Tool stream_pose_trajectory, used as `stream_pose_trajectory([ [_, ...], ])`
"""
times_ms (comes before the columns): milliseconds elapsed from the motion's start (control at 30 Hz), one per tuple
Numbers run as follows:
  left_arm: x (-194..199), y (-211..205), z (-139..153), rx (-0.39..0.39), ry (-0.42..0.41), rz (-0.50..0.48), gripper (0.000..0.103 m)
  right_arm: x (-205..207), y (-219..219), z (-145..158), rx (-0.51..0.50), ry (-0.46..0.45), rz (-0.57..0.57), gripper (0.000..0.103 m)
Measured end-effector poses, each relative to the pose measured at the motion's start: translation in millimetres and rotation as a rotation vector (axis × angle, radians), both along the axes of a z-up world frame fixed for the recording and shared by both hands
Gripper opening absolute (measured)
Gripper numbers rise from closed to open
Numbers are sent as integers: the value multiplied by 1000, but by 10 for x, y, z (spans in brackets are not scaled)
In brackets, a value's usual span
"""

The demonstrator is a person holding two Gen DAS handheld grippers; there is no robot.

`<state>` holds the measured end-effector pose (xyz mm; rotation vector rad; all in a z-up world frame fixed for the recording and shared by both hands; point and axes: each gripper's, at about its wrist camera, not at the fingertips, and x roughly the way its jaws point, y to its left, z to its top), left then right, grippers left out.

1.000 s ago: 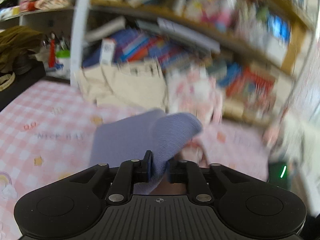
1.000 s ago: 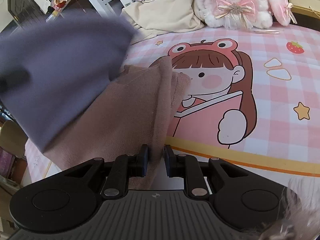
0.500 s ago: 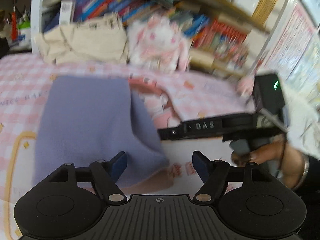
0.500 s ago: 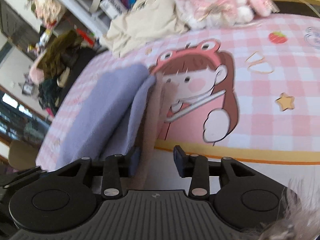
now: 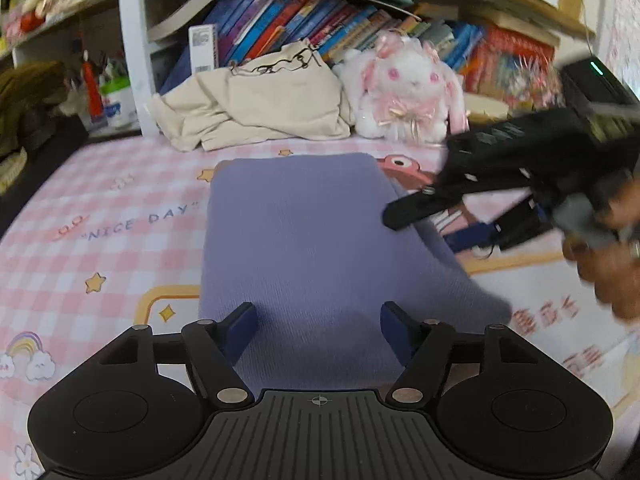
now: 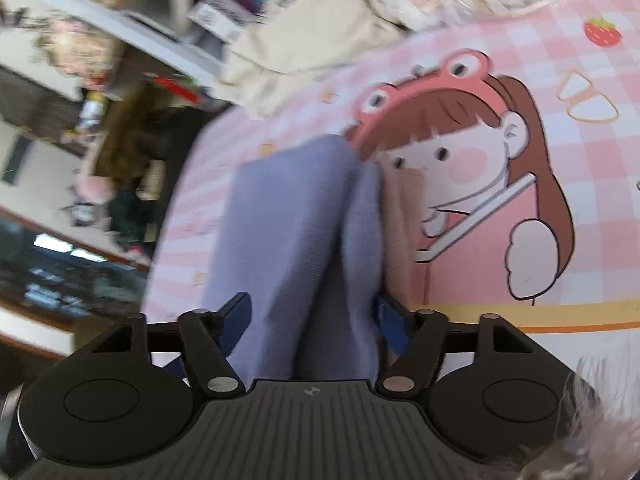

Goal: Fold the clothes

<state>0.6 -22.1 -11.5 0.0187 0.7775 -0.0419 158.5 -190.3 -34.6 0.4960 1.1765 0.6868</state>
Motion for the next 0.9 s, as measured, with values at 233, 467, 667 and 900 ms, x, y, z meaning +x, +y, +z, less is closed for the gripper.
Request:
stream_pose_trajectory([
  [233,10,15,-43,21,22,-10,68,-421,-81,441,129,-315,150,6],
  [467,40,-41,-69,45,34,-39,77,-210,-241,-91,-74,-125,-40,9],
  [667,9,37,58,6,5,-21,77,-382,-371,258,-55,-218,-97,46],
  [900,-73,245,366,-67,-131,50,78,-485,-87,390,24,-187,63,67],
])
